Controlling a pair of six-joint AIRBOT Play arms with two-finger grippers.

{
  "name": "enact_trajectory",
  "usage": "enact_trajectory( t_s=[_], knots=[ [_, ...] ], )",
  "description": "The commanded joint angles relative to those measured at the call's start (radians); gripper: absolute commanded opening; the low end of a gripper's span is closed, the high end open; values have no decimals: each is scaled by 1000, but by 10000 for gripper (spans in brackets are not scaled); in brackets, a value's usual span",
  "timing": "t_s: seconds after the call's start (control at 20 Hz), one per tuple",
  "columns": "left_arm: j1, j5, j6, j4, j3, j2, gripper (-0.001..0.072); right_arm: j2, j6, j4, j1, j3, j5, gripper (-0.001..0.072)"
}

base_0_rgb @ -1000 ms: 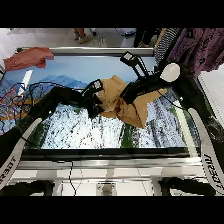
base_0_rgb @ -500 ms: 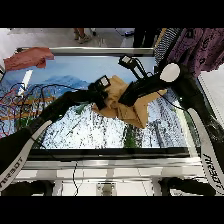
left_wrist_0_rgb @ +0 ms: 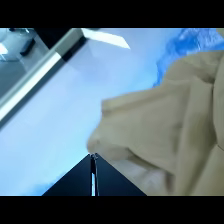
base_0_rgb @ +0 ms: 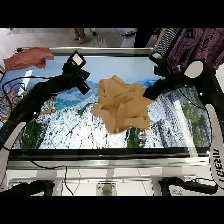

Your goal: Fold the clothes and pants, and hang the long-sleeved shirts on hangers.

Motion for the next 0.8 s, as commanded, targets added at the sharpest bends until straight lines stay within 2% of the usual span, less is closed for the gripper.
enact_trajectory(
  t_s=[0.0,0.05,0.15,0.2,0.25,0.3,0.4,0.45,0.5,0.55,0.6,0.65,0.75],
  knots=[
    [17,345,23,5,1,-7,25,1,-42,20,-75,-113,65,468],
    [18,476,28,8,0,-18,59,1,-43,20,-85,-152,56,468],
    [18,681,26,70,0,-41,386,1,-65,21,-95,-204,72,468],
    [14,747,13,126,-2,-54,425,1,-112,28,-90,-227,97,430],
    [11,786,-6,186,-4,-69,425,1,-163,37,-82,-249,103,374],
    [6,805,-33,248,-8,-88,428,1,-209,45,-65,-272,101,351],
    [-10,798,-41,307,-21,-123,434,1,-298,37,-16,-324,76,351],
    [-19,773,-36,300,-25,-141,442,1,-311,20,13,-351,30,352],
    [-37,747,-35,283,-25,-162,528,1,-311,-18,46,-374,-29,363],
    [-57,732,-20,272,-25,-179,538,1,-311,-51,73,-389,-86,435],
    [-79,734,12,259,-25,-196,539,1,-310,-62,92,-399,-138,552],
    [-100,732,25,250,-25,-210,550,1,-320,-55,107,-404,-176,591],
    [-131,729,31,235,-25,-233,573,0,-390,-40,125,-414,-193,590]
  ],
)
